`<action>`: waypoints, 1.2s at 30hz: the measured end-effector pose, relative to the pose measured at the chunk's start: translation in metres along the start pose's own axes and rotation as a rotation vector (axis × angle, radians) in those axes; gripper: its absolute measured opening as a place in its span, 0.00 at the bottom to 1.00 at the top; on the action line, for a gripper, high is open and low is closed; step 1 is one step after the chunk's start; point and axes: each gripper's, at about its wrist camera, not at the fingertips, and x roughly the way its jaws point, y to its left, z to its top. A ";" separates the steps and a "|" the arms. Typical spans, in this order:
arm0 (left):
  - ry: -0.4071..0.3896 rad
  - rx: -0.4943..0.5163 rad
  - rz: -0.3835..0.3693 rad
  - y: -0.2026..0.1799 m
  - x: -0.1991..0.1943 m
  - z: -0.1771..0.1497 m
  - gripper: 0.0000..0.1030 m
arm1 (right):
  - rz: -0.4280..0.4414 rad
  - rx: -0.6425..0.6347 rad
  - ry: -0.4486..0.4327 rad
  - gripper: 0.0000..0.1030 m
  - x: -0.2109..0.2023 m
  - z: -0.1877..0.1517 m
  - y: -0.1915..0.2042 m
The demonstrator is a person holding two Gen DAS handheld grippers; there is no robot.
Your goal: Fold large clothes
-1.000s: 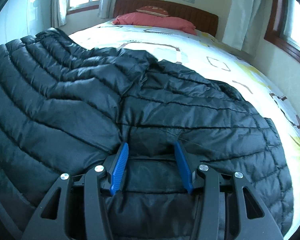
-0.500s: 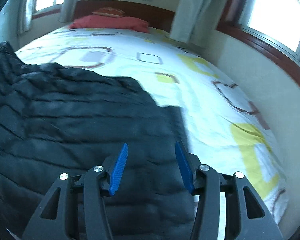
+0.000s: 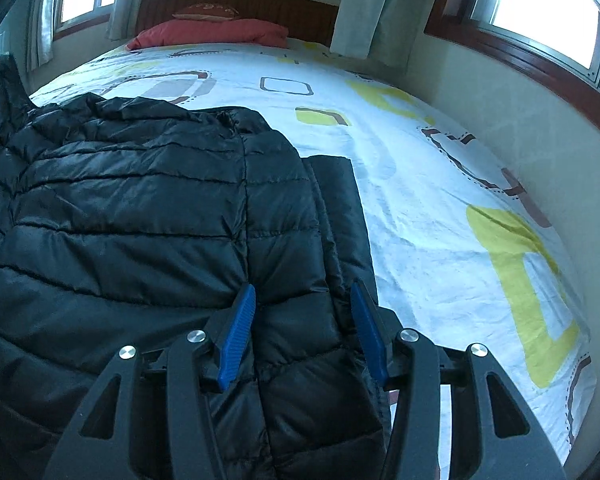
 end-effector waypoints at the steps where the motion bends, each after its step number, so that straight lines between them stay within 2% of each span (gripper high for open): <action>1: -0.001 0.033 0.012 -0.010 0.001 -0.001 0.23 | 0.001 0.003 -0.001 0.48 0.000 -0.001 0.000; 6: 0.000 0.159 0.063 -0.049 0.009 -0.011 0.23 | -0.011 -0.001 -0.012 0.48 -0.006 -0.009 0.007; 15: 0.013 0.303 0.112 -0.091 0.026 -0.031 0.23 | -0.035 -0.027 -0.030 0.48 -0.010 -0.013 0.014; 36: 0.054 0.424 0.129 -0.139 0.058 -0.050 0.23 | -0.019 -0.015 -0.039 0.48 -0.011 -0.015 0.012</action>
